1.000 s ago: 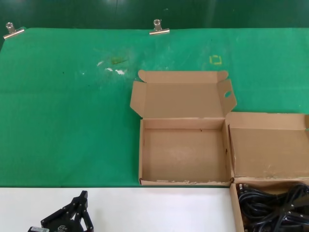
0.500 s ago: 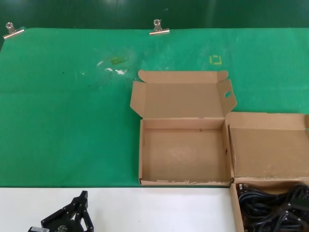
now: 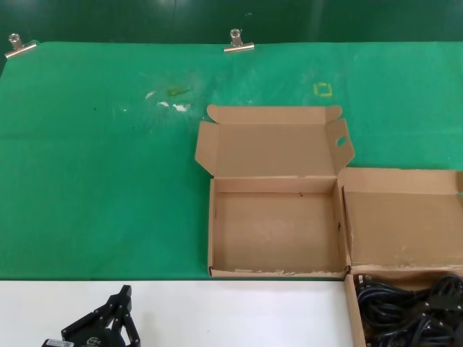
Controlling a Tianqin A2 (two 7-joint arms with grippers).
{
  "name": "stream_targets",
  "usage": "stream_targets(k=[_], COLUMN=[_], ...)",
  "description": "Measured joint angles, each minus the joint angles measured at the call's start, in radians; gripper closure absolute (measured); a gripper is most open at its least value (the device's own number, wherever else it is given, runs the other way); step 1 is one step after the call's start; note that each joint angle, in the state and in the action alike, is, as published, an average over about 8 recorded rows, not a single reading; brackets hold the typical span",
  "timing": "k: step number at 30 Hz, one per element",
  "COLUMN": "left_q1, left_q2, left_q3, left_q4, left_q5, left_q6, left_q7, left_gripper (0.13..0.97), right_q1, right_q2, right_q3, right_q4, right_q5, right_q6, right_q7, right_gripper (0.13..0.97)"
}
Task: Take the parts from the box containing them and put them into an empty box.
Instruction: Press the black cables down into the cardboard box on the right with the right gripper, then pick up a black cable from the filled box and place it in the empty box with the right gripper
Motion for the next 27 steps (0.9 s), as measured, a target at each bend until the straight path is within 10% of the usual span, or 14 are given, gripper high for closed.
stream_targets(k=[27], left_q1=[0.000], left_q2=[0.000], left_q3=[0.000], left_q4=[0.000], left_q5=[0.000], left_q6=[0.000], left_q7=[0.000], left_gripper=[0.948], right_q1=[0.047], right_q2=[-0.049], right_q3=[-0.019], right_q4=[-0.101], right_q5=[0.023], right_q6=[0.005], right_q7=[-0.055], right_gripper=[0.881])
